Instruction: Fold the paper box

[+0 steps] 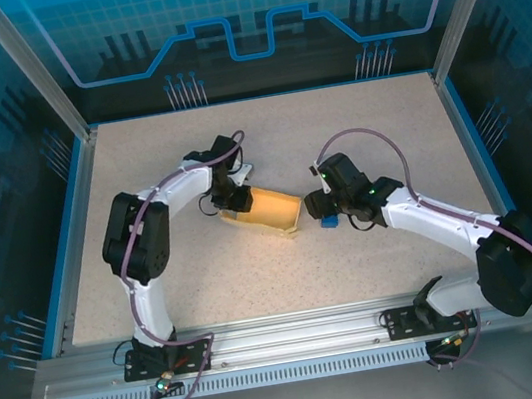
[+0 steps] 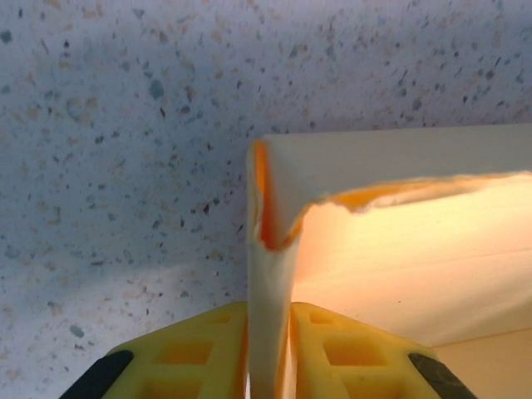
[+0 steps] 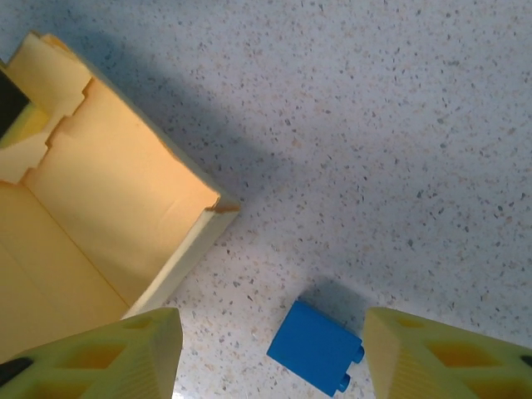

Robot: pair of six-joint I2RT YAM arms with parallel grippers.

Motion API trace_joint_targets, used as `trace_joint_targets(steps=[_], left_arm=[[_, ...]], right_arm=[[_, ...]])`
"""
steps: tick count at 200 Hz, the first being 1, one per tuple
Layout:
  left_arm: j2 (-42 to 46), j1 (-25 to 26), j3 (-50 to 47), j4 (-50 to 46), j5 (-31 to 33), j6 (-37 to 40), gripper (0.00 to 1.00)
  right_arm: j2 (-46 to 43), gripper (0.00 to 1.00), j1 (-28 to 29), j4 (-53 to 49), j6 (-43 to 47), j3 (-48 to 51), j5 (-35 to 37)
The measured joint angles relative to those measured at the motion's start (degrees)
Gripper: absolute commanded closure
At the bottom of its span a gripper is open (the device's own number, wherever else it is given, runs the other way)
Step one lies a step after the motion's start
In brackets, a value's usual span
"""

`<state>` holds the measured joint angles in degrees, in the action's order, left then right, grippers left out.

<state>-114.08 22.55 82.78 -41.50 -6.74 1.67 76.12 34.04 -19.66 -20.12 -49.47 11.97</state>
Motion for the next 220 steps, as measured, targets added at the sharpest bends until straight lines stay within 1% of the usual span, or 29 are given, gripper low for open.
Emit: trace_joint_targets(steps=[44, 93, 115, 160, 177, 199, 220], left_arm=[[-3.0, 0.0, 4.3, -0.3, -1.1, 0.3, 0.73], [-5.2, 0.0, 7.8, -0.9, -1.6, 0.5, 0.60], [-5.2, 0.0, 9.4, -0.9, -1.7, 0.7, 0.53], [-5.8, -0.2, 12.0, -0.7, -1.7, 1.5, 0.48], [-5.8, -0.5, 12.3, -0.2, -1.7, 1.4, 0.44], [-4.8, -1.0, 11.8, 1.6, -0.5, 1.3, 0.41], [0.1, -1.6, 8.3, 4.8, 1.4, 0.8, 0.41]], right_arm=[[0.0, 0.40, -0.1, 0.0, 0.0, 0.2, 0.2], [0.0, 0.40, -0.8, -0.1, 0.0, 0.5, 1.0], [0.1, 0.40, -1.0, 0.0, 0.0, 0.5, 1.0], [2.0, 0.40, -2.3, -0.2, 0.0, 0.2, 0.9], [3.5, 0.40, -3.5, -0.1, 0.0, -0.8, 0.6], [5.5, 0.40, -5.6, 0.0, 0.0, -3.0, -0.5], [9.1, 0.39, -6.6, 0.4, 0.0, -6.3, -1.8]])
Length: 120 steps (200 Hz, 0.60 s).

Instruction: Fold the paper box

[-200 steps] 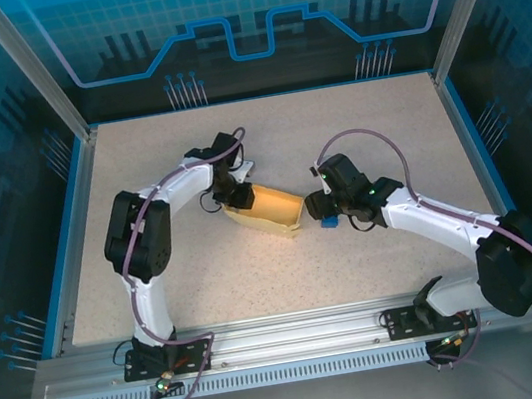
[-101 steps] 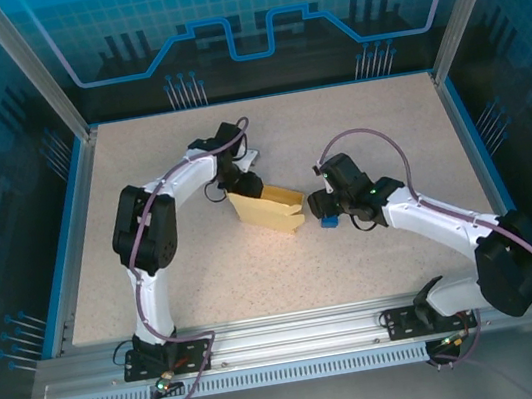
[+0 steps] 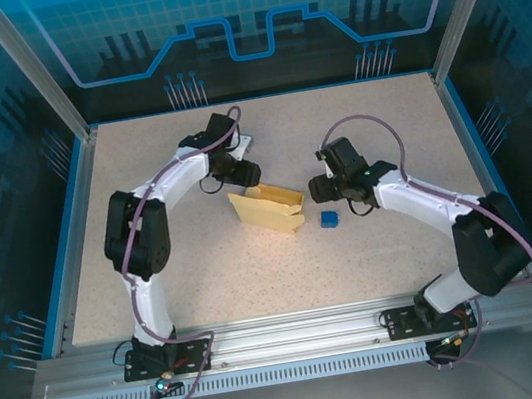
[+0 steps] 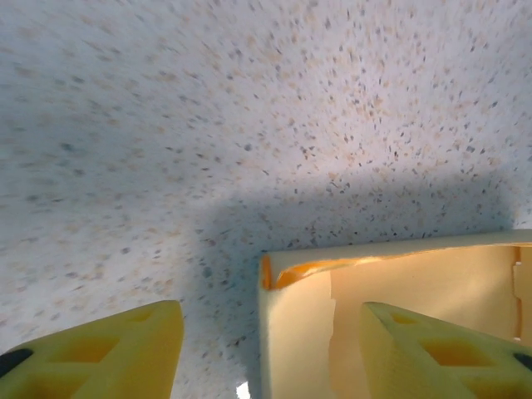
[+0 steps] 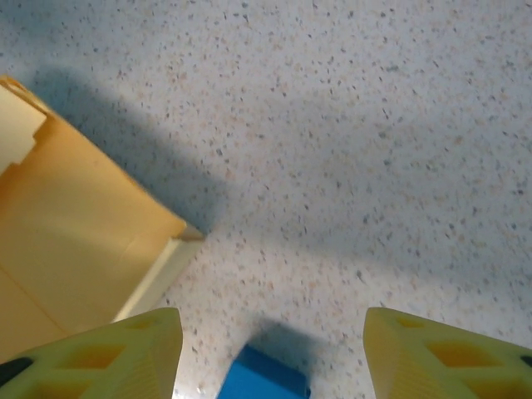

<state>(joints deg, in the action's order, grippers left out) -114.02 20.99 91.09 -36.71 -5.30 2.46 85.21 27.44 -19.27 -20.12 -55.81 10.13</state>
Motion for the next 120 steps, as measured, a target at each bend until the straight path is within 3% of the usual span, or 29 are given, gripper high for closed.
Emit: trace_joint_targets(steps=[62, 120], left_arm=[[25.0, -4.8, -17.6, 14.1, 3.4, -5.3, 0.35], [37.5, -6.1, -35.6, 21.6, 5.2, -9.7, 0.34]], right_arm=[[13.0, 0.37, -0.1, 0.3, 0.7, -10.4, -9.8], [20.2, 0.38, -0.1, 0.5, 1.1, -14.0, -18.5]])
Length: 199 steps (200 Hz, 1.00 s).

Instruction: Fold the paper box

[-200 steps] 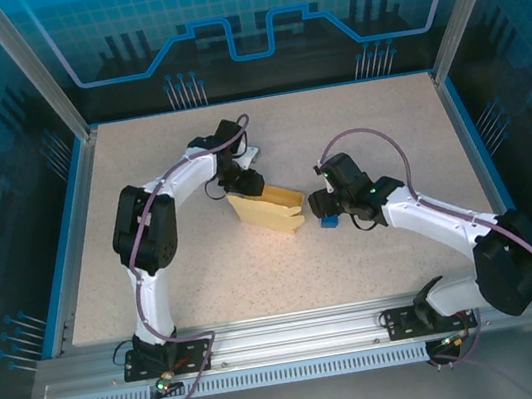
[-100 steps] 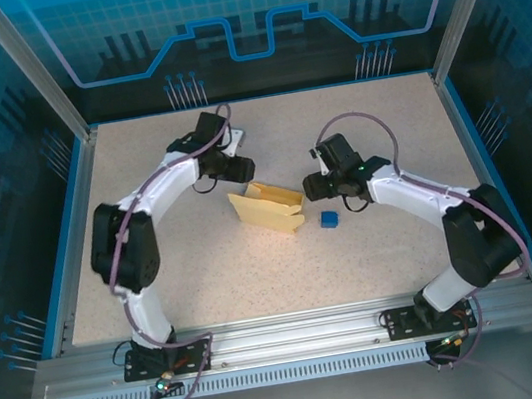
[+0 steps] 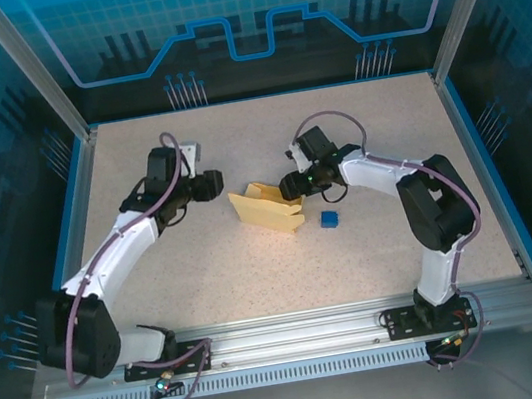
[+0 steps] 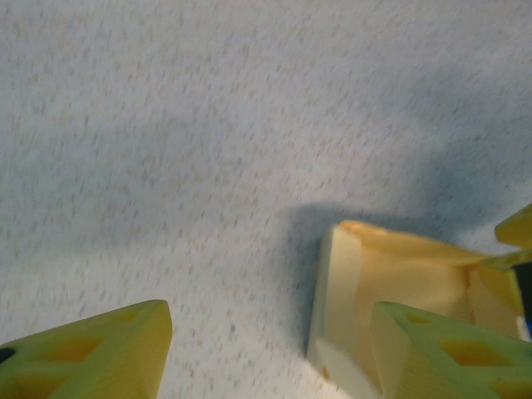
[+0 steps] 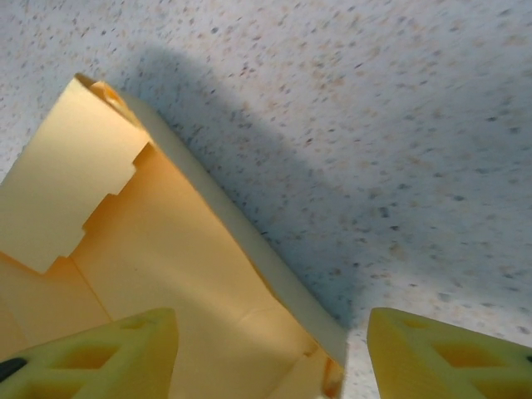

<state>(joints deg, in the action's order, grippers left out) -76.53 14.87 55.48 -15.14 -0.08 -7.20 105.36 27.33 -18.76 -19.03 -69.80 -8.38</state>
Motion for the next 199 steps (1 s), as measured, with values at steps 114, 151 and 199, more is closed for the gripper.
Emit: trace_joint_targets(steps=[114, 151, 199], left_arm=[[14.7, -0.8, -24.7, 8.4, 1.6, -11.6, 0.36], [10.9, -0.6, -27.1, 13.8, -3.2, -15.5, 0.37], [0.8, 2.0, -27.0, 22.6, -6.3, -19.7, 0.38]], right_arm=[[-0.5, 0.39, 0.0, 1.3, -0.7, 4.7, -5.8], [-3.6, 0.39, 0.4, 3.5, -2.5, 8.1, -8.0], [-6.7, 0.38, 3.0, 7.5, -5.3, 12.4, -10.4]])
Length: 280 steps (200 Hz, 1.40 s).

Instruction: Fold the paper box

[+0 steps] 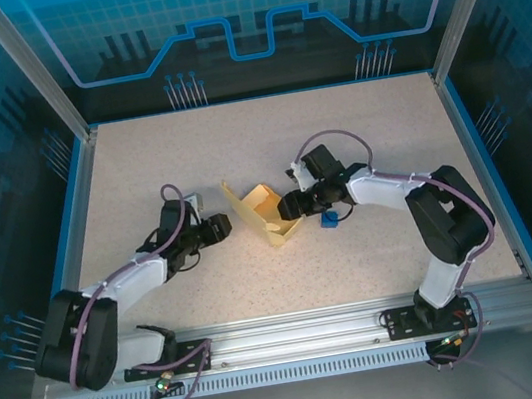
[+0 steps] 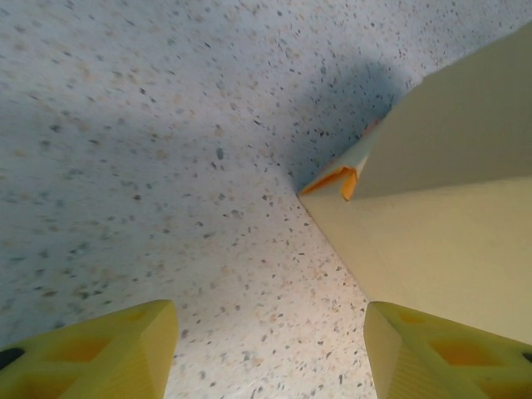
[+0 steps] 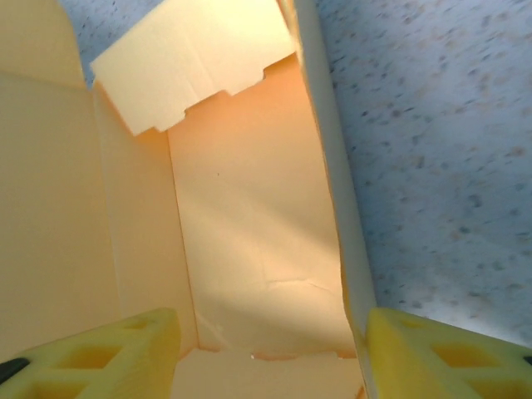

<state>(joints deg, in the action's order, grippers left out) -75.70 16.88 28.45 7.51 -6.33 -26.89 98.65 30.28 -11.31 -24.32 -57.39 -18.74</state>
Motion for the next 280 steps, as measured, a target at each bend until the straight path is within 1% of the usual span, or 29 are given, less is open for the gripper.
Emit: trace_joint_targets(steps=[35, 74, 101, 144, 200, 219, 245, 261, 280], left_arm=[[-6.7, 1.7, 2.1, 4.1, -0.3, -1.7, 0.39], [-11.7, 2.4, 6.3, 6.7, -0.7, -2.1, 0.39], [-15.6, 2.4, 10.3, 7.1, -0.7, -2.1, 0.39], [-21.8, 2.5, 17.0, 7.4, -1.7, -1.6, 0.39], [-29.0, 2.6, 27.3, 5.3, -4.0, -0.1, 0.39], [-30.5, 2.5, 30.5, 3.7, -4.0, 1.2, 0.39], [-30.7, 1.8, 32.6, 2.6, -4.0, 2.8, 0.39], [-30.5, 1.0, 32.6, 1.9, -4.0, 3.5, 0.38], [-29.6, 0.4, 32.5, 0.5, -3.9, 4.7, 0.38]], right_arm=[[-0.1, 0.38, 1.0, 2.1, -1.4, 2.2, -1.2], [-1.7, 0.37, 0.9, 3.9, -2.3, 4.0, -1.3], [-3.4, 0.37, 0.7, 6.1, -3.9, 5.7, -1.4], [-3.8, 0.37, 0.3, 9.7, -6.8, 8.7, -1.3], [-4.3, 0.38, 1.0, 10.6, -7.5, 9.7, -1.4], [-5.3, 0.38, 1.2, 9.9, -6.2, 9.7, -0.4], [-8.4, 0.38, 1.2, 6.5, -2.3, 9.7, 4.0], [-10.8, 0.38, 0.4, 3.3, 2.6, 8.8, 7.1], [-11.3, 0.42, -1.2, 0.8, 7.8, 5.9, 8.3]])
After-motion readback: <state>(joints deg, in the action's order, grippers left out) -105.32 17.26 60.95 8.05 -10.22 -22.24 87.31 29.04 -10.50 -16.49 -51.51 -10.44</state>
